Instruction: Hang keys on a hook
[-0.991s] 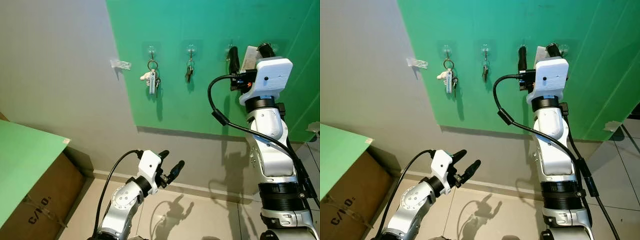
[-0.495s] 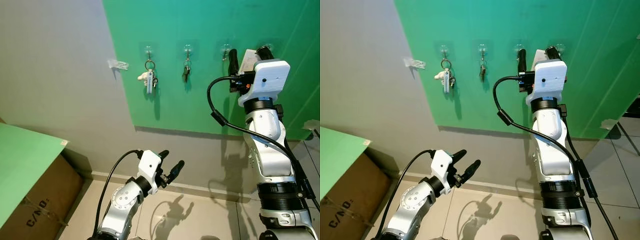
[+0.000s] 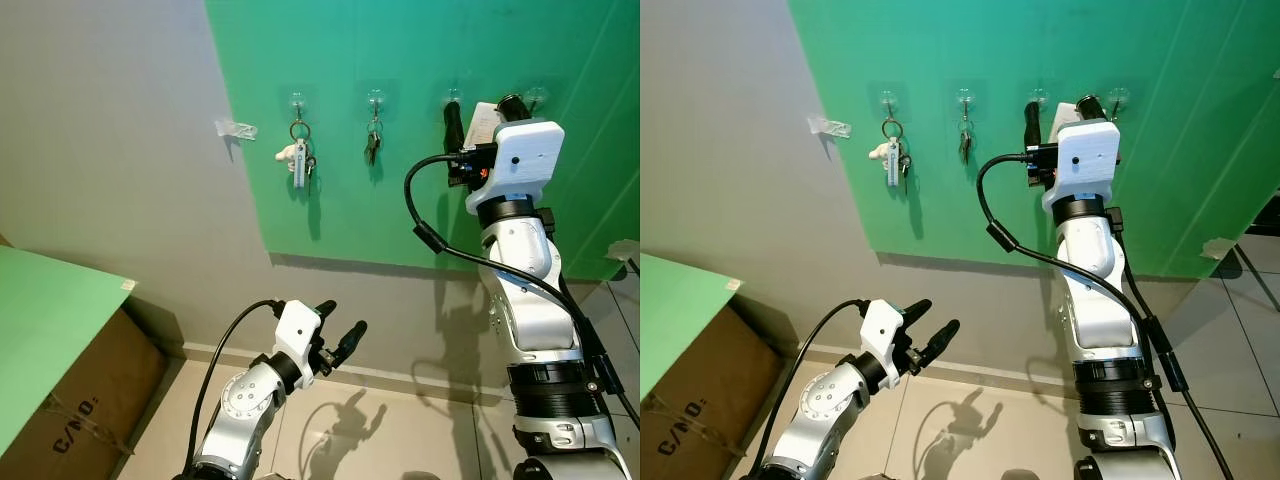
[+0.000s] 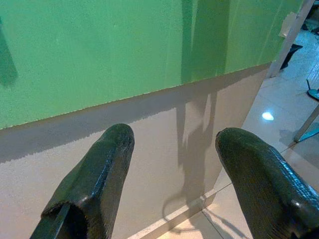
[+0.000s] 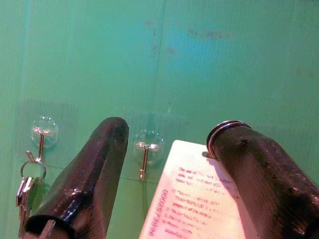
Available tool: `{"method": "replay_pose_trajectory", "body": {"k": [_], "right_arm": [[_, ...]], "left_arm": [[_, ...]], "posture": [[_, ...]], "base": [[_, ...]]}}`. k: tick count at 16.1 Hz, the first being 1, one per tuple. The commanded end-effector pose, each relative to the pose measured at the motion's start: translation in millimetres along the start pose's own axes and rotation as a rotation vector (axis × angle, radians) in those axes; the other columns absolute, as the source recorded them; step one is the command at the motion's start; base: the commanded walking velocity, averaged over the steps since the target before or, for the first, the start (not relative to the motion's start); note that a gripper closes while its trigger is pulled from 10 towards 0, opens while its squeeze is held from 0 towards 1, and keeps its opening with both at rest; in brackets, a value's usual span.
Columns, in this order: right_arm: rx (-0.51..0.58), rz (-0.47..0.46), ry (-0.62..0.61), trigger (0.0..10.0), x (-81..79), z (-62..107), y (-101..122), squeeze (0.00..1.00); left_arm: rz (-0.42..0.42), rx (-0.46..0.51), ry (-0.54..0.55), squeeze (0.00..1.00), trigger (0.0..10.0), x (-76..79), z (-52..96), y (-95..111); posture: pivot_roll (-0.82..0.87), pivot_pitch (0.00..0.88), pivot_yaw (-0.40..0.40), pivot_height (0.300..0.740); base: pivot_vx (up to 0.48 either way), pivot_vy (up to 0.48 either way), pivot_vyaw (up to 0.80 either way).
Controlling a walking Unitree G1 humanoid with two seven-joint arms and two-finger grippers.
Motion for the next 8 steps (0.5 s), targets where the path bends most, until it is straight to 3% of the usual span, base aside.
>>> {"method": "replay_pose_trajectory", "body": {"k": [1, 3, 4, 8], "right_arm": [[-0.004, -0.019, 0.003, 10.0, -1.5, -4.1, 1.0, 0.00], [-0.004, -0.020, 0.003, 10.0, -1.6, -4.1, 1.3, 0.04], [-0.001, -0.028, 0.019, 10.0, -3.3, -3.9, 1.8, 1.00], [0.006, -0.035, 0.045, 10.0, -7.4, -3.0, 2.5, 1.00]], "left_arm": [[-0.022, 0.010, 0.011, 0.00, 10.0, -3.7, 0.7, 3.5], [-0.022, 0.011, 0.010, 0.00, 10.0, -3.9, 0.7, 3.8], [-0.023, 0.011, 0.010, 0.00, 10.0, -4.0, 0.6, 4.1], [-0.023, 0.011, 0.008, 0.00, 10.0, -3.6, 0.3, 4.2]], "posture": [[-0.24, 0.000, 0.087, 0.740], [-0.24, 0.000, 0.086, 0.740], [-0.24, 0.000, 0.087, 0.740], [-0.24, 0.000, 0.087, 0.740]], "base": [[0.000, 0.000, 0.00], [0.000, 0.000, 0.00], [0.000, 0.000, 0.00], [0.000, 0.000, 0.00]]}}
Point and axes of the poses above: a point about 5 cm out from each wrist's last joint towards the gripper, its own z axis pointing back from the gripper into the wrist, its own y axis along the axis of the wrist's last joint, x = y × z, the point moved 3 cm from there along -z, pointing out of the wrist towards the gripper, and after that the axes turned 2 degrees about z, right-handed, at the moved point
